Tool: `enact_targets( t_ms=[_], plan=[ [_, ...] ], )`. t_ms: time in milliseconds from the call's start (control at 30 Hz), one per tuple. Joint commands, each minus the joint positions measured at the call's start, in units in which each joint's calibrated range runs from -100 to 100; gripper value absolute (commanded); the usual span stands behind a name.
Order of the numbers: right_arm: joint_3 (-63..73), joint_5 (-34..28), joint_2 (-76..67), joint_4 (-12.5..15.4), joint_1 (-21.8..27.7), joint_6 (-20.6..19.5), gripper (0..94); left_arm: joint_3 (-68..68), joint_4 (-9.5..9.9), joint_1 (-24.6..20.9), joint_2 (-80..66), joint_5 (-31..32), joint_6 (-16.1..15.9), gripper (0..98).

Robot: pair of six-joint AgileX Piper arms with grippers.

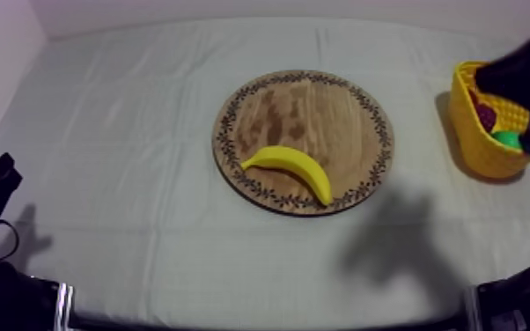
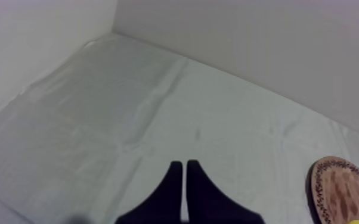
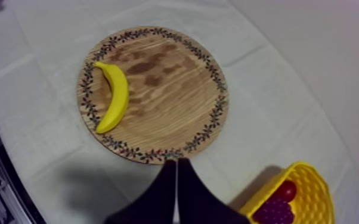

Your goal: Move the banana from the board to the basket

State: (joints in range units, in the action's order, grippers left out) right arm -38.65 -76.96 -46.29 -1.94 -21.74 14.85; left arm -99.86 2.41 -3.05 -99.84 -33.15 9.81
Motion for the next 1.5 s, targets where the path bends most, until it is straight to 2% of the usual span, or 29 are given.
enact_targets(
  t_ms=[0, 167, 300, 600, 833, 933, 1133, 1233, 1367, 1467],
  plan=[
    [16.6, -8.4, 9.4, 0.4, -0.2, 1.4, 0.7, 0.0, 0.01, 0.0, 0.0, 0.0, 0.0, 0.1],
    [26.4, -15.9, 18.4, -0.3, -1.2, 3.1, 0.6, 0.0, 0.01, 0.0, 0.0, 0.0, 0.0, 0.1],
    [31.9, -19.2, 24.2, -1.5, -2.6, 4.1, 0.6, 0.0, 0.01, 0.0, 0.0, 0.0, 0.0, 0.1],
    [38.3, -20.3, 32.8, -3.8, -6.2, 5.0, 0.6, 0.0, 0.01, 0.0, 0.0, 0.0, 0.0, 0.1],
    [36.3, -20.4, 35.0, -3.7, -7.7, 4.6, 3.1, 0.0, 0.01, 0.0, 0.0, 0.0, 0.0, 0.1],
    [35.2, -20.4, 35.4, -3.6, -8.2, 4.4, 11.5, 0.0, 0.01, 0.0, 0.0, 0.0, 0.0, 0.1],
    [35.3, -20.3, 35.9, -5.2, -9.3, 2.0, 41.3, 0.0, 0.01, 0.0, 0.0, 0.0, 0.0, 0.1],
    [35.8, -20.3, 36.0, -6.4, -10.1, 0.7, 53.0, 0.0, 0.01, 0.0, 0.0, 0.0, 0.0, 0.1],
    [35.9, -20.1, 36.1, -6.7, -10.4, -0.5, 63.3, 0.0, 0.01, 0.0, 0.0, 0.0, 0.0, 0.1],
    [35.5, -20.0, 36.4, -6.5, -10.4, -1.3, 67.3, 0.0, 0.01, 0.0, 0.0, 0.0, 0.0, 0.1]
  ],
)
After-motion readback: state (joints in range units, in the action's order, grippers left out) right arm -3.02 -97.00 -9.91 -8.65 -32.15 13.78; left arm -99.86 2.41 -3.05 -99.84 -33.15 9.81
